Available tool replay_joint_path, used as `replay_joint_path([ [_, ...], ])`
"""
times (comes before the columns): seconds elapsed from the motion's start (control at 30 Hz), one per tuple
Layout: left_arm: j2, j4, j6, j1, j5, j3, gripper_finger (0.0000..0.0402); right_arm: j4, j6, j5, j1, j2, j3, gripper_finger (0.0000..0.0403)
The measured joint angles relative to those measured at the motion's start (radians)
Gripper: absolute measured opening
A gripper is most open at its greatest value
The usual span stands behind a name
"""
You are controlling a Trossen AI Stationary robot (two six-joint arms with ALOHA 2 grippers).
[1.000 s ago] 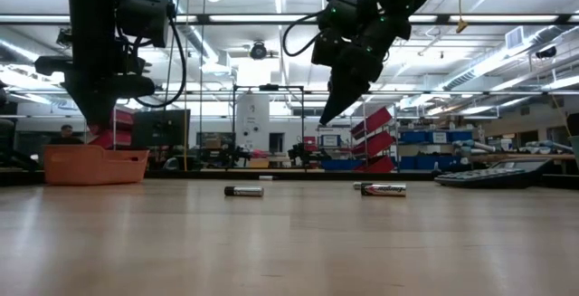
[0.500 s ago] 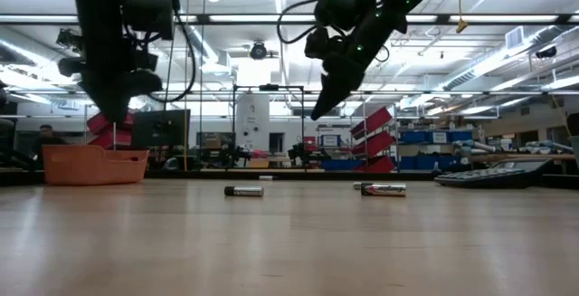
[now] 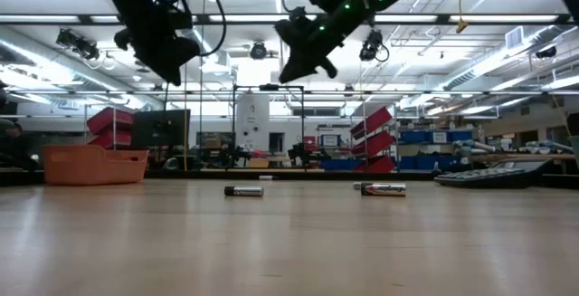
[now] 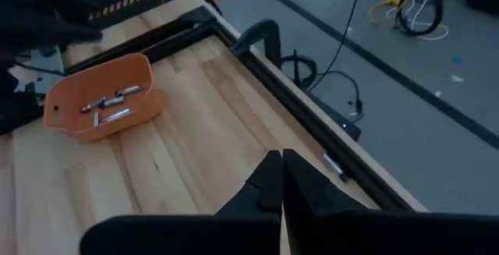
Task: Sort batteries
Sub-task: Put the silver battery into the orange bin
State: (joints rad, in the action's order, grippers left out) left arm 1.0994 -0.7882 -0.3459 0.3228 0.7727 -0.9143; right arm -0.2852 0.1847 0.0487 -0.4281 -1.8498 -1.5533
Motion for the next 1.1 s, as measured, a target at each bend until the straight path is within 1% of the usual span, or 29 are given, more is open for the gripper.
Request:
replay_joint_path([
  [0.17,-0.011,-0.004,0.006,0.005,0.129,-0.014,0.0113,-0.02,-0.021,-0.047,-0.015,-0.132,-0.125,0.0],
  [0.3,-0.024,-0.017,0.035,0.013,0.144,-0.014,0.0113,-0.016,-0.017,-0.111,-0.01,-0.183,-0.169,0.0],
  [0.43,-0.035,-0.019,0.068,0.018,0.147,-0.014,0.0113,-0.056,0.111,-0.183,0.015,-0.212,-0.167,0.0],
  [0.5,-0.036,-0.016,0.085,0.018,0.155,-0.014,0.0113,-0.054,0.219,-0.173,0.025,-0.22,-0.163,0.0],
  [0.53,-0.036,-0.014,0.093,0.018,0.161,-0.013,0.0113,-0.021,0.285,-0.159,0.027,-0.23,-0.164,0.0],
  [0.6,-0.038,0.001,0.113,0.018,0.176,-0.013,0.0113,-0.005,0.366,-0.185,0.008,-0.24,-0.192,0.0],
  [0.7,-0.038,0.015,0.135,0.018,0.178,-0.013,0.0113,-0.081,0.445,-0.241,-0.05,-0.289,-0.271,0.0],
  [0.77,-0.038,0.011,0.134,0.018,0.176,-0.013,0.0113,-0.149,0.457,-0.255,-0.088,-0.334,-0.327,0.0],
  [0.83,-0.038,0.011,0.133,0.018,0.171,-0.013,0.0113,-0.173,0.467,-0.285,-0.114,-0.383,-0.39,0.0],
  [0.93,-0.038,0.01,0.128,0.018,0.169,-0.013,0.0113,-0.201,0.463,-0.379,-0.137,-0.458,-0.493,0.0],
  [1.1,-0.038,0.009,0.127,0.018,0.166,-0.013,0.0113,-0.236,0.459,-0.437,-0.145,-0.577,-0.654,0.0002],
])
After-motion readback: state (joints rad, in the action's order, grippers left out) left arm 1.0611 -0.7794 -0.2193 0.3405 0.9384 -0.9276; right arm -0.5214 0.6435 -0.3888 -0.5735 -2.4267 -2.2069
